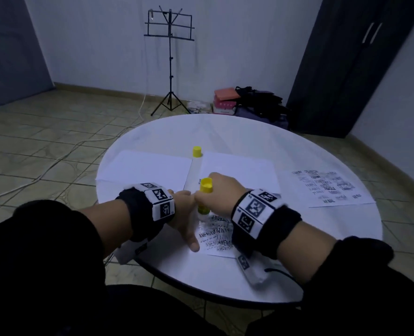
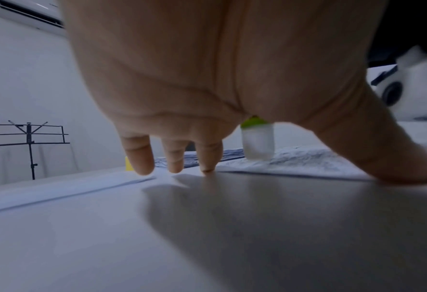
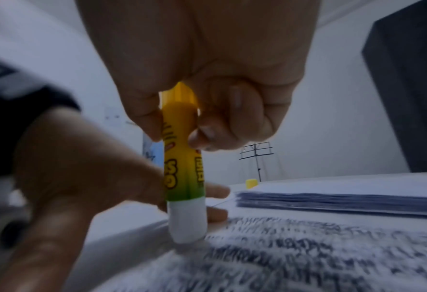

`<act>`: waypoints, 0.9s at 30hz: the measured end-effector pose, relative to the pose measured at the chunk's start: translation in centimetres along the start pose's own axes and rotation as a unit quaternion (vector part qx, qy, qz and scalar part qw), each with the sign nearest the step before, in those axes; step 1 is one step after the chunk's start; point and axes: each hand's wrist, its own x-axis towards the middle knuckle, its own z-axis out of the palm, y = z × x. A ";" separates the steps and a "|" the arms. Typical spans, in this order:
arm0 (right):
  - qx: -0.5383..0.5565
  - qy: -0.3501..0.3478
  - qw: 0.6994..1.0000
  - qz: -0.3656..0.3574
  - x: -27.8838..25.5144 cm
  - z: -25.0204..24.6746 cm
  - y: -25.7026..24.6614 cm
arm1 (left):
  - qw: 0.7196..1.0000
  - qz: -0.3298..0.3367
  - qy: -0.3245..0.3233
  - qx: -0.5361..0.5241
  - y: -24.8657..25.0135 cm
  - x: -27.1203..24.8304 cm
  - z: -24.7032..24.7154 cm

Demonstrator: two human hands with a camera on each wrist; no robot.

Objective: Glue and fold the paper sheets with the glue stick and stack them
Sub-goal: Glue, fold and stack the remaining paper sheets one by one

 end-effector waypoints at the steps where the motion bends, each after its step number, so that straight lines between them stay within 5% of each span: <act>1: -0.008 -0.005 1.000 -0.002 -0.2 0.4 -0.2 | 1.000 -0.005 -0.009 0.005 -0.1 0.0 0.0; 10: -0.047 -0.060 0.995 -0.069 -3.9 -0.3 1.4 | 0.999 -0.005 -0.021 0.023 0.3 0.2 -0.2; 21: -0.057 -0.064 0.996 0.036 -7.3 -5.5 9.9 | 0.991 -0.021 -0.033 0.130 2.7 0.4 -2.3; 27: -0.020 0.039 0.991 0.127 -3.8 -6.3 11.7 | 0.993 -0.053 -0.072 0.079 3.4 0.9 -2.5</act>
